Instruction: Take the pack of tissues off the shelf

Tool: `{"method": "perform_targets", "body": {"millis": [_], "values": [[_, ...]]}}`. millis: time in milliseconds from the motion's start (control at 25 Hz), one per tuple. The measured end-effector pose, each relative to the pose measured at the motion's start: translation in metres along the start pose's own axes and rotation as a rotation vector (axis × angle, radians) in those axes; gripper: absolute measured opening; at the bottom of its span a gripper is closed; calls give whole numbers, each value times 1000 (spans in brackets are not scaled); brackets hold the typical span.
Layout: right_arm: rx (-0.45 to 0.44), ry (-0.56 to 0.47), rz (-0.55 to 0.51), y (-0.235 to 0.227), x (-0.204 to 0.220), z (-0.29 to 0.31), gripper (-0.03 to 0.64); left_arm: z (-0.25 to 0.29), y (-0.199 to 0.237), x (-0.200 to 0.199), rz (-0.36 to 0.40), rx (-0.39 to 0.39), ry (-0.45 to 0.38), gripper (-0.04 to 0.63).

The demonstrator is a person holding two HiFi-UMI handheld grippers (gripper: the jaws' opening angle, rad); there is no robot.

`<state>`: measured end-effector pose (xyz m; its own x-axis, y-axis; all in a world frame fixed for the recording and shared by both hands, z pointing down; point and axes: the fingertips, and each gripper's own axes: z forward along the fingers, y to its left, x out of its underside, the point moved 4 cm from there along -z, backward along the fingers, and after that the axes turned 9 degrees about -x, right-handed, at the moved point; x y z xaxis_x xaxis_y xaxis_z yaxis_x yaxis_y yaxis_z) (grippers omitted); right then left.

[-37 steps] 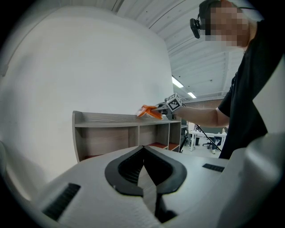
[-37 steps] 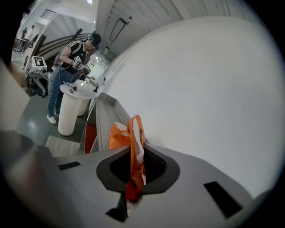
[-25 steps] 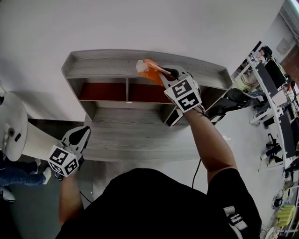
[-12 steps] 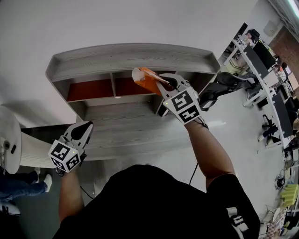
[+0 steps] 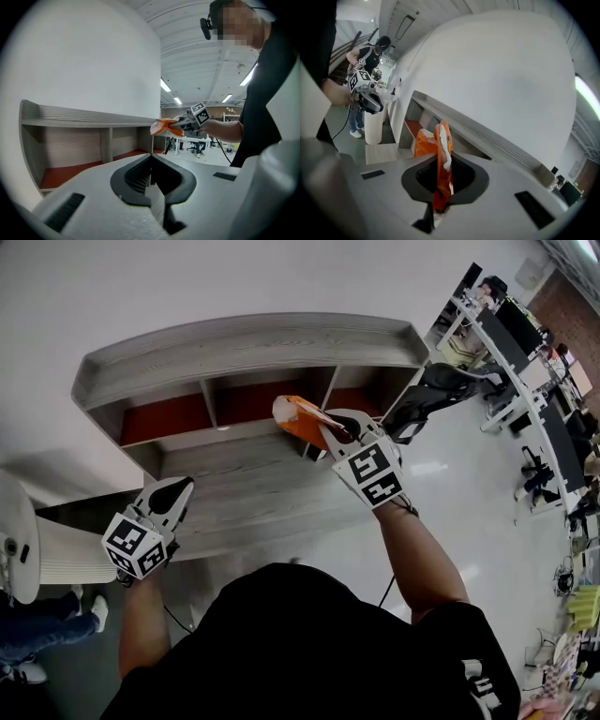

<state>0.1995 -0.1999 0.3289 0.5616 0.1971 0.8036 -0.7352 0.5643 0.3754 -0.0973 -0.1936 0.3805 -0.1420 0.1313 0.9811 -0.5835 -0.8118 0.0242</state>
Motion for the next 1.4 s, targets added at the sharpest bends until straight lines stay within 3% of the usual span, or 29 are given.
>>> {"method": "perform_targets", "body": {"millis": [800,1400], "values": [[41,133,233,30,118,-55,15,36,-23,17,7,92,61,17],[15,145,272,39,142,-59,15,43,-38,28,-10,93,81,17]]}}
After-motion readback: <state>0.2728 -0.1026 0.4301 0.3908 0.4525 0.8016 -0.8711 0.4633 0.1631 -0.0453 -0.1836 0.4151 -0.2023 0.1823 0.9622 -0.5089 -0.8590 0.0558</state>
